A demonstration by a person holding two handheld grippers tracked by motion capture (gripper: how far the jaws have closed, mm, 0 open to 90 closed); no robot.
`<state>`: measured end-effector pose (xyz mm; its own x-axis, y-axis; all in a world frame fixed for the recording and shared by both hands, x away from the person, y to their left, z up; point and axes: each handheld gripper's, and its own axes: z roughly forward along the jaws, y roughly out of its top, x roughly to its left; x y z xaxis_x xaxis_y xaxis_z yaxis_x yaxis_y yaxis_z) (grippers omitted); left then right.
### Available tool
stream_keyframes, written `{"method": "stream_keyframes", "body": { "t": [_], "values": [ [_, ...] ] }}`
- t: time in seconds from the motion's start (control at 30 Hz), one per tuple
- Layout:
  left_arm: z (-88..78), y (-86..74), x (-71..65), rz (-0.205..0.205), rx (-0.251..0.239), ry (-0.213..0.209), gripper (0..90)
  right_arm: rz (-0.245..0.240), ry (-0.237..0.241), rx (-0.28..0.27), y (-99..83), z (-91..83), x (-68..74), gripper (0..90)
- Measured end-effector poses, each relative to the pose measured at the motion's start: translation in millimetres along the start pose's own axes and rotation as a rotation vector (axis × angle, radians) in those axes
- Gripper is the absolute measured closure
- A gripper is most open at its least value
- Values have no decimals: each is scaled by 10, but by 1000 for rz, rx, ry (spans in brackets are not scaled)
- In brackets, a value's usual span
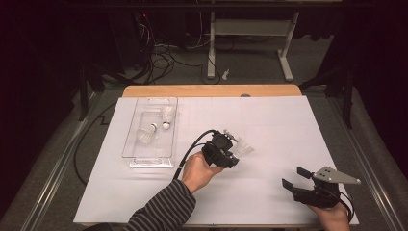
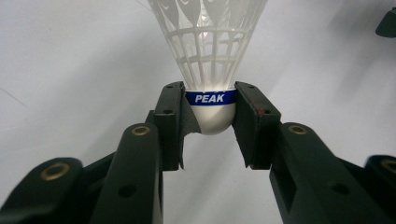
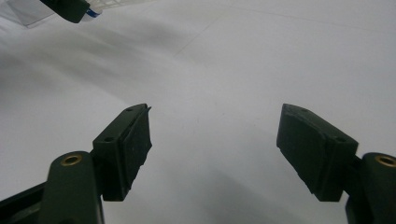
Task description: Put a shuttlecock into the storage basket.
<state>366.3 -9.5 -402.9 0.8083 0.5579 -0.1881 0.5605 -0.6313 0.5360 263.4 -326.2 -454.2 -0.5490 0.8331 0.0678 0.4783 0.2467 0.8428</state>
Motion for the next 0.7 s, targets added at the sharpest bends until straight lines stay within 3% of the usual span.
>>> {"method": "stream_keyframes", "body": {
  "t": [0.7],
  "values": [
    [-133, -76, 77, -31, -14, 11, 651, -2, 0, 0, 1, -1, 3, 266]
  ]
}}
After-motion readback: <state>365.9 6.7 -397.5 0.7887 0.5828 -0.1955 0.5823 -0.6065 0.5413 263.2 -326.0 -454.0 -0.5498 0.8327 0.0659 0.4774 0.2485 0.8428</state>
